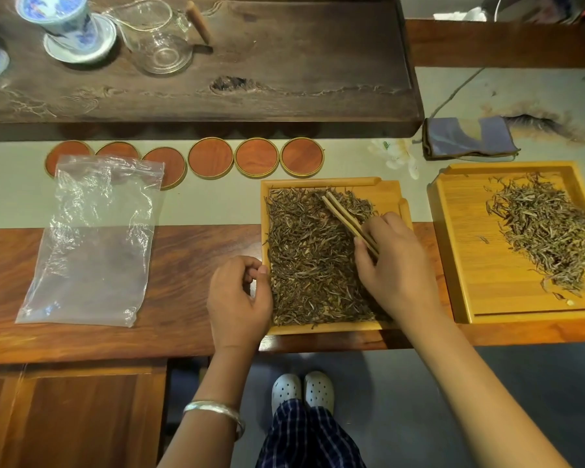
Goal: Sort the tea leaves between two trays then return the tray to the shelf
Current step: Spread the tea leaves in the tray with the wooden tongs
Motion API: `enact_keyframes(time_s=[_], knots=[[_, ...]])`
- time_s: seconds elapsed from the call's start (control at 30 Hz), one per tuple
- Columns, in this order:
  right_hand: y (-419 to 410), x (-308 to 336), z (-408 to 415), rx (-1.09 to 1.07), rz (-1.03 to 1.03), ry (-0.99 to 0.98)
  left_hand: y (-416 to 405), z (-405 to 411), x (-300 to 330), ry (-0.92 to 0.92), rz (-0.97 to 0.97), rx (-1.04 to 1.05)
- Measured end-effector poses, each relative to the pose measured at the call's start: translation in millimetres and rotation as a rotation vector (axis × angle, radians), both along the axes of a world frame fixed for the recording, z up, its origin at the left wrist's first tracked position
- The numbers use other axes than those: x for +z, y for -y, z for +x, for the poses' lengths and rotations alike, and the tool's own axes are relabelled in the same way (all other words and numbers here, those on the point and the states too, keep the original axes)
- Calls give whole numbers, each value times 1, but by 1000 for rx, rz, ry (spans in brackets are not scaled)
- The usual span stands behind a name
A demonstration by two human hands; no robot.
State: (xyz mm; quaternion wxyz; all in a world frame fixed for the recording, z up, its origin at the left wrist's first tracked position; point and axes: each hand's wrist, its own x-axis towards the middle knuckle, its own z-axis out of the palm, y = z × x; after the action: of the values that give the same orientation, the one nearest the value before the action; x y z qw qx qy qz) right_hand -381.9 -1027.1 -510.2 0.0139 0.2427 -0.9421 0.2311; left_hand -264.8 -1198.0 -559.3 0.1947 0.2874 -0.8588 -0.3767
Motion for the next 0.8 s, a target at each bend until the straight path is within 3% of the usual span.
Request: enact_keyframes(time_s=[0.2,0.4,0.8], knots=[[-3,5,0,-35,6,-1,-1,0,0,1,-5,3],[-15,8,32,87,-25,41,0,-1,0,2,-5,1],[-38,0,15,-23,54,40,0,0,-2,-21,-18,-8]])
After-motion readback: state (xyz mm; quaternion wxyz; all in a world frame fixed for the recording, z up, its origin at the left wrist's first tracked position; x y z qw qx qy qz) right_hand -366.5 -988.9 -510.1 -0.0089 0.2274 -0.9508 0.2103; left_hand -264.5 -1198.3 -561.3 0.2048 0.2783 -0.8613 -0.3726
